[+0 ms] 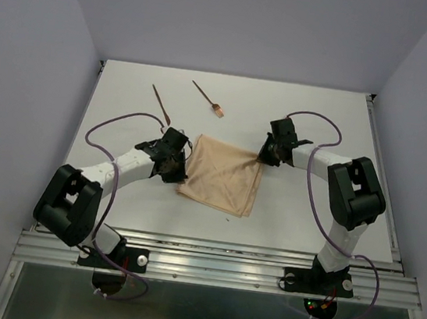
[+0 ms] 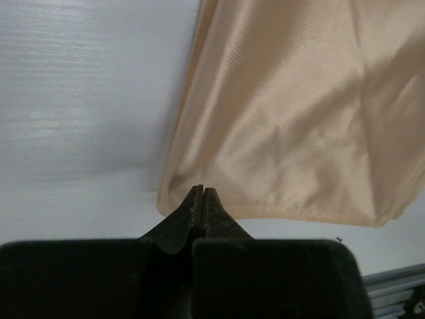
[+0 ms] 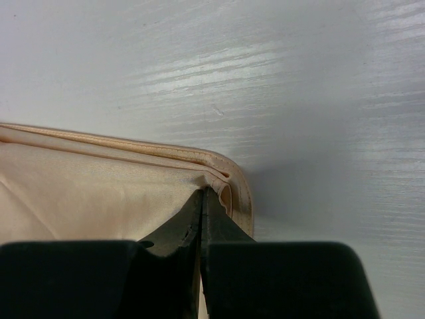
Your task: Fold the napkin into a case and place the utensils inside
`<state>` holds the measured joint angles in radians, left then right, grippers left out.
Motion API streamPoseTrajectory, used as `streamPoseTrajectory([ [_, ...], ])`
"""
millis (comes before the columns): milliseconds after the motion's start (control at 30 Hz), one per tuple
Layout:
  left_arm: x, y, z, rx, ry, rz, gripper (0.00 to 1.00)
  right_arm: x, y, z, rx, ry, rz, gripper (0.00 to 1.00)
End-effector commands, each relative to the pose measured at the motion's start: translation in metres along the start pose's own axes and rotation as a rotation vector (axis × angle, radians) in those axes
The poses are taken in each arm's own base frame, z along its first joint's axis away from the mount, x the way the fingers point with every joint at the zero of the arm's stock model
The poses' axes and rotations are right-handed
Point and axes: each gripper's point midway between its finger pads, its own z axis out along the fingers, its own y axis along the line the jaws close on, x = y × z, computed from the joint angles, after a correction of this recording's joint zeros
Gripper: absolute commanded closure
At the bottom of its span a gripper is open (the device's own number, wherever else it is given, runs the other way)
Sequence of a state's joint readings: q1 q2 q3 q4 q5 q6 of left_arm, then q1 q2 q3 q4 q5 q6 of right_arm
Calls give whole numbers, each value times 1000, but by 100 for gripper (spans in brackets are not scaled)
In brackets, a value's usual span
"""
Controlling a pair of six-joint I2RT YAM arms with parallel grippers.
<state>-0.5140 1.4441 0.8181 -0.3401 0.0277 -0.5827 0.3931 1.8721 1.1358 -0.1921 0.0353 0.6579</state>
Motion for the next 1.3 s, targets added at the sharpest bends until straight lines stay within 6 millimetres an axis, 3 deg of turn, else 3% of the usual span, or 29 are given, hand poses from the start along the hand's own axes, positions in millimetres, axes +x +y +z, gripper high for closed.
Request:
streamPoseTrajectory([
  [0, 10, -8, -11, 74, 33, -10, 100, -4, 0, 1, 6, -17, -17, 99],
  [267, 33, 26, 12, -79, 78, -63, 100, 1, -2, 6, 9, -1, -17, 99],
  [433, 42, 32, 24, -99, 91, -89, 100, 2, -1, 6, 1, 6, -22, 99],
  [633, 47, 22, 17, -58, 102, -76, 100, -2, 1, -1, -4, -7, -38, 99],
  [933, 89, 2, -6, 3, 174, -22, 100, -12, 10, -12, -25, -1, -115, 99],
  [1033, 85, -8, -17, 28, 161, 6, 100, -22, 18, -23, -44, -15, -156, 96],
  [1167, 47, -40, -42, 125, 70, 59, 100, -38, 28, -44, -74, -60, -187, 75],
  [1267, 19, -59, -54, 156, 23, 94, 100, -33, 36, -57, -125, -39, -175, 68],
])
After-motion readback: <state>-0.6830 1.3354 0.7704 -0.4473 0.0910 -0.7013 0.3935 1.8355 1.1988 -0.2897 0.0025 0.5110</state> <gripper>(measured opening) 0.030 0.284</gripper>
